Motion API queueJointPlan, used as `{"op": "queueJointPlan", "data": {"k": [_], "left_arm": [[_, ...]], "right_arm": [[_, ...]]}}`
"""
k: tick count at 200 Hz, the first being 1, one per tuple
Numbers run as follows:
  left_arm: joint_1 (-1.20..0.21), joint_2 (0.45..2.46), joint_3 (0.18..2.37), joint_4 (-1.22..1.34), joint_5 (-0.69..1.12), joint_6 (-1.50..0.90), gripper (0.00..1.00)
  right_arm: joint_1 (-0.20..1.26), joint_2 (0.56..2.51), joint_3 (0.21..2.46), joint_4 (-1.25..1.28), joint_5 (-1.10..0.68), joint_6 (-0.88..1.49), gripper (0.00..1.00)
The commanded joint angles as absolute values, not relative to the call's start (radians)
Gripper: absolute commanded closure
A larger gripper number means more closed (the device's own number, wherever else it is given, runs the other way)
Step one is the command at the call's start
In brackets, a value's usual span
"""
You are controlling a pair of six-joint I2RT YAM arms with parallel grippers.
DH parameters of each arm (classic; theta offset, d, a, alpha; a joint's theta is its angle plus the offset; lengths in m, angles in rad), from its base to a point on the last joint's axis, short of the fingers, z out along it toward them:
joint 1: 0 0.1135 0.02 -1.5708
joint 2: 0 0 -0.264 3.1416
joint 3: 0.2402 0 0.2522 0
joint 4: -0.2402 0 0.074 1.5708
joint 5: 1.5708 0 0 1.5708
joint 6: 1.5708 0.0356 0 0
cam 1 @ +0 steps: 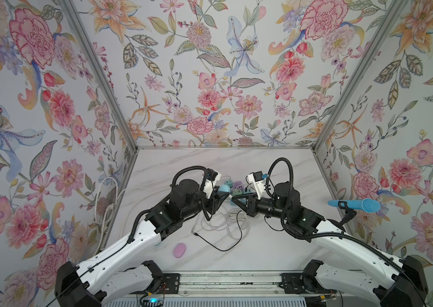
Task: Charge the bluetooth headset
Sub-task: Place the bluetooth headset at the center of the board.
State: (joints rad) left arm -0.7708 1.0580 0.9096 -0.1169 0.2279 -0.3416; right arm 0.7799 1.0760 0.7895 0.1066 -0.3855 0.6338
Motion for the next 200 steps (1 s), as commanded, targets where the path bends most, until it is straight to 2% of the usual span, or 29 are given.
{"op": "queueJointPlan", "data": {"k": [1,35,64,121,200], "left_arm": [[-0.763,1.036,0.902,-0.073,0.223,-0.36,1.0],[-0.762,1.046,0.904,-0.062,0.265,-0.36,1.0],[-0.762,1.062,0.904,-0.065,0.342,-0.344,1.0],[-0.799,1.116,0.96,-0.154,0.512,-0.242,1.0],[-0.831,1.128,0.972,-0.097,0.576,-0.261,1.0]], "right_arm": [[0.775,1.099,0.788,0.156,-0.413,0.66,0.87],[0.773,1.112,0.797,0.162,-0.418,0.661,1.0],[0.754,1.129,0.814,0.175,-0.454,0.661,1.0],[0.654,1.255,0.956,0.055,-0.669,0.576,1.0],[0.657,1.331,1.007,0.072,-0.63,0.547,0.99]]}}
